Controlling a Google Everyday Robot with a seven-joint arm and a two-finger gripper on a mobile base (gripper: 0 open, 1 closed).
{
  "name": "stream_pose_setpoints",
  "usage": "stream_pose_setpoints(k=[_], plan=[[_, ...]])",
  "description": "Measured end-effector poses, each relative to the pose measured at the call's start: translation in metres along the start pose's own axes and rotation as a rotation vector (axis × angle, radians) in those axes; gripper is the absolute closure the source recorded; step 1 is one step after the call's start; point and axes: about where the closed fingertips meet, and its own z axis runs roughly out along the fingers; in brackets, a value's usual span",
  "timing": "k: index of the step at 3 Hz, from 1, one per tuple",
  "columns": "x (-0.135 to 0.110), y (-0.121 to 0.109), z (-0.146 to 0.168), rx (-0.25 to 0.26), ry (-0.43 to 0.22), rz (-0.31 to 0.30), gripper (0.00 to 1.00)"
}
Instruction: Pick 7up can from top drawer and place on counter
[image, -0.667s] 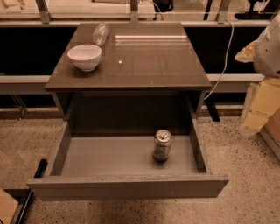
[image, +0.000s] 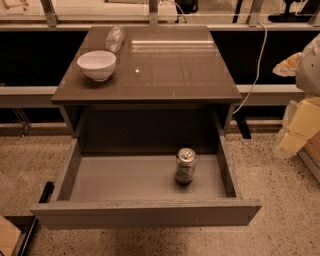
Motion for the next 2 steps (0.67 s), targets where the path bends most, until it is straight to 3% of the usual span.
stream_pose_setpoints(k=[2], plan=[[0.034,-0.002,0.071,0.007,-0.091,0.079,0.00]])
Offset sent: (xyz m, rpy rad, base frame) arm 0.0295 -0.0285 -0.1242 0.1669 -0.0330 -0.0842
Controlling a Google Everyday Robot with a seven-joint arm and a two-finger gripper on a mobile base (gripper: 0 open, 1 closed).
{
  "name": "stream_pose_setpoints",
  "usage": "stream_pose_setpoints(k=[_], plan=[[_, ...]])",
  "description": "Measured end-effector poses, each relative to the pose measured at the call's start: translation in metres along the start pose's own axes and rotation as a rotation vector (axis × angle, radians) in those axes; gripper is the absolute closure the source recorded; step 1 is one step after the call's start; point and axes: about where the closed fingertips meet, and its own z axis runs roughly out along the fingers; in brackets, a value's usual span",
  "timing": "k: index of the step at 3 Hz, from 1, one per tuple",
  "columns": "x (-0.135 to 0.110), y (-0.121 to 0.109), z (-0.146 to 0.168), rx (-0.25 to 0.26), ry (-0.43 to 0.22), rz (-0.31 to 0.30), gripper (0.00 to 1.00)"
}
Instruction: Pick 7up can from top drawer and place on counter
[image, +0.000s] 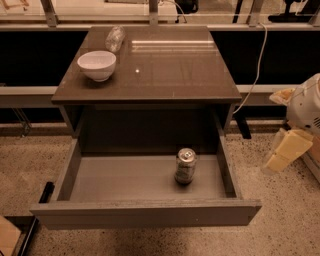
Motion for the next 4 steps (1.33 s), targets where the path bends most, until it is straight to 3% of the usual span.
stream_pose_setpoints(k=[1,3,4], plan=[[0.004,-0.006,0.037,0.014,-0.062,0.024,0.00],[0.004,-0.003,0.039,0.002,-0.086,0.043,0.00],[-0.025,0.000,0.090,-0.038,-0.184,0.053,0.00]])
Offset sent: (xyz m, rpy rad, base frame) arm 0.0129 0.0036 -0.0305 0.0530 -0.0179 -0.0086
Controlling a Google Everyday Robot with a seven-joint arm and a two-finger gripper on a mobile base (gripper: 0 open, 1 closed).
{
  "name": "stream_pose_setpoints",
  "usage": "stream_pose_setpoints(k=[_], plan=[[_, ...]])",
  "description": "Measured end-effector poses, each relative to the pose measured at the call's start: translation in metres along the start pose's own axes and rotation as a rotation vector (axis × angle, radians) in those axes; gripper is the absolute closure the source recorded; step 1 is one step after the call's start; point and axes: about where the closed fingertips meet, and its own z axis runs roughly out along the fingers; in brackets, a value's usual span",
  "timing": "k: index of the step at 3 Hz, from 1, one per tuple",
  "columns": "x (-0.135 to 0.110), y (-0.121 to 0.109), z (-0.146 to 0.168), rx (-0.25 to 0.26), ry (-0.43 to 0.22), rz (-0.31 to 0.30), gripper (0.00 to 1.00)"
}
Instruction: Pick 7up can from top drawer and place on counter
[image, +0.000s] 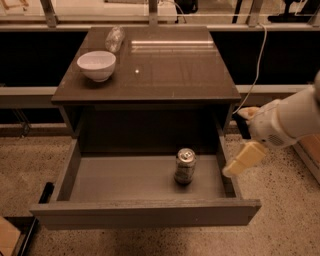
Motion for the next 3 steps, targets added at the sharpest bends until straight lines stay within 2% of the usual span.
stream_pose_setpoints(k=[1,3], plan=[[-0.013,-0.003,0.040,-0.025,-0.065,0.001,0.00],[-0.019,-0.003,0.117,-0.091,-0.095,-0.018,0.00]])
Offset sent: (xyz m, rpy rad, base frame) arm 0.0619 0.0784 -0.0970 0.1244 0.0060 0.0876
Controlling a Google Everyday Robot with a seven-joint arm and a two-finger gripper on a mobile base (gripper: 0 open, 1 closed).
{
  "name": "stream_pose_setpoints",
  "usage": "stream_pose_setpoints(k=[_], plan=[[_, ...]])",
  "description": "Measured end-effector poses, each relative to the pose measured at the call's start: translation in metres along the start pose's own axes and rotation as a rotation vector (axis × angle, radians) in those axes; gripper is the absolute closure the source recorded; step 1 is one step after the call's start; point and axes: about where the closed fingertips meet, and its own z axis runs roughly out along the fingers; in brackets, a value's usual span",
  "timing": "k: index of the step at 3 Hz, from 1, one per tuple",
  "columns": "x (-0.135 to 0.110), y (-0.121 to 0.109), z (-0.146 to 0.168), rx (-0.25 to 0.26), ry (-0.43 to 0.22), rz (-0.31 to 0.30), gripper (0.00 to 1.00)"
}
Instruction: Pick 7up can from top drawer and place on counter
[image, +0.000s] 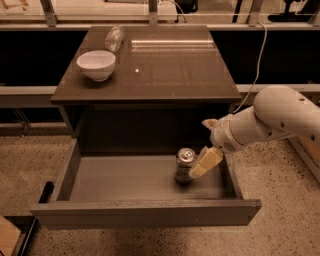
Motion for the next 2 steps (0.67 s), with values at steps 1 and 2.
stream_pose_setpoints(k=[1,2], plan=[[0.006,-0.005,0.033,-0.041,0.019,-0.013,0.00],[0.010,-0.009,0.051,-0.054,0.027,-0.016,0.00]])
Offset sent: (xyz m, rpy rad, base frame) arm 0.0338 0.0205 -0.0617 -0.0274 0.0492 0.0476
